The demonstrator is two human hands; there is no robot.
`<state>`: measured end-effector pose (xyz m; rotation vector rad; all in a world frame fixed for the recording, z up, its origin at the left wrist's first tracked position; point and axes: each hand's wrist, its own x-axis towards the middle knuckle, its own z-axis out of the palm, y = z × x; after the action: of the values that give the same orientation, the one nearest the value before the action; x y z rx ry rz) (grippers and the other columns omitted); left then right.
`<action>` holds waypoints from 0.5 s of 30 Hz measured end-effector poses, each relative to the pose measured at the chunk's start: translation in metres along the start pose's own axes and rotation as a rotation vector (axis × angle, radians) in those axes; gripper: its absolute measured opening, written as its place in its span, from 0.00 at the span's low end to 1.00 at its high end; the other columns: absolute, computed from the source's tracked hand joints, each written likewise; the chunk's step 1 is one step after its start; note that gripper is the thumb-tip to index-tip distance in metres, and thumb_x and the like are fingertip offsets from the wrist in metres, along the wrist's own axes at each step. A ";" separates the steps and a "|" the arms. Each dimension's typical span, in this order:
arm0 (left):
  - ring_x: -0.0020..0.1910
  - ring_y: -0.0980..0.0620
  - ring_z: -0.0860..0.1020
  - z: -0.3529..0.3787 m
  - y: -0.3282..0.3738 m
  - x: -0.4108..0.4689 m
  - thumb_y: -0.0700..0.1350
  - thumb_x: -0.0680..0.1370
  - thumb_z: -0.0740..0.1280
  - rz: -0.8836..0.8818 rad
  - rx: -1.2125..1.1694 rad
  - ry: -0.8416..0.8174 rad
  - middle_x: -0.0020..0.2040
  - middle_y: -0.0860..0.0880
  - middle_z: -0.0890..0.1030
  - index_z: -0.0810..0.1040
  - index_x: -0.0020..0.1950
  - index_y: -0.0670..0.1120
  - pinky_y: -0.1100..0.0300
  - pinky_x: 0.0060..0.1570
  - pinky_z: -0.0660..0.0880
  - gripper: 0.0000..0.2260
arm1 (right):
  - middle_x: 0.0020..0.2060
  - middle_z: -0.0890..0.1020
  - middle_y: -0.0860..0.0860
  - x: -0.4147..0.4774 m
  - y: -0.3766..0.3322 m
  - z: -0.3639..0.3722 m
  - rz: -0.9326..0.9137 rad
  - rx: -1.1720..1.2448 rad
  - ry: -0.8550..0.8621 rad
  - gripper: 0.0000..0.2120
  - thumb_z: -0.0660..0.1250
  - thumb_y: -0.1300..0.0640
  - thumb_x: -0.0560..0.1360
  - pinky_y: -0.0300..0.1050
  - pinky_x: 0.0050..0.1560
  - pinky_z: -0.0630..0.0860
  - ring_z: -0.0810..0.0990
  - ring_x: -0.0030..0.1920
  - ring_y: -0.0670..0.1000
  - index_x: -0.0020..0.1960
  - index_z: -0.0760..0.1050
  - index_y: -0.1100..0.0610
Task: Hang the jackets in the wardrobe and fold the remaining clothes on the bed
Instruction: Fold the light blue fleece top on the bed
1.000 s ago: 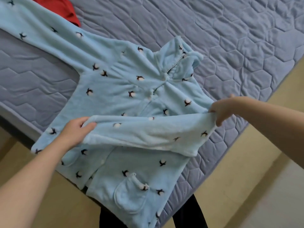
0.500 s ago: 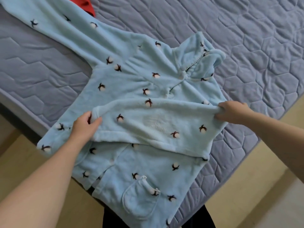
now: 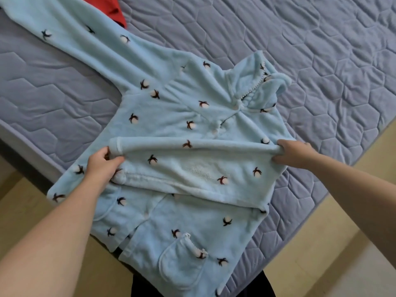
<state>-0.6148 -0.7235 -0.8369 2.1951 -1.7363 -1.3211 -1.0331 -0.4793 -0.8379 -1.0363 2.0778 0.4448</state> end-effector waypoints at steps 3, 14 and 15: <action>0.46 0.47 0.76 0.007 0.002 0.006 0.38 0.75 0.68 0.027 0.060 -0.002 0.48 0.44 0.78 0.75 0.49 0.45 0.62 0.41 0.73 0.05 | 0.35 0.74 0.47 0.000 0.001 0.000 -0.012 0.114 0.035 0.10 0.65 0.48 0.74 0.48 0.43 0.63 0.72 0.40 0.51 0.41 0.70 0.54; 0.52 0.47 0.73 0.105 0.029 -0.118 0.40 0.71 0.68 0.530 0.322 0.159 0.53 0.47 0.75 0.75 0.53 0.45 0.54 0.52 0.66 0.12 | 0.41 0.76 0.47 0.012 0.022 -0.011 -0.089 -0.116 -0.170 0.13 0.69 0.45 0.71 0.58 0.64 0.58 0.73 0.48 0.52 0.47 0.70 0.50; 0.48 0.48 0.74 0.125 0.028 -0.140 0.39 0.72 0.68 0.467 0.242 -0.013 0.50 0.48 0.76 0.75 0.52 0.46 0.56 0.50 0.69 0.10 | 0.42 0.76 0.48 0.012 0.023 -0.014 -0.110 -0.153 -0.167 0.11 0.68 0.48 0.72 0.59 0.65 0.58 0.74 0.49 0.53 0.49 0.71 0.51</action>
<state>-0.7163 -0.5646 -0.8205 1.7092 -2.3283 -1.0589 -1.0624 -0.4796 -0.8387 -1.1562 1.8520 0.6206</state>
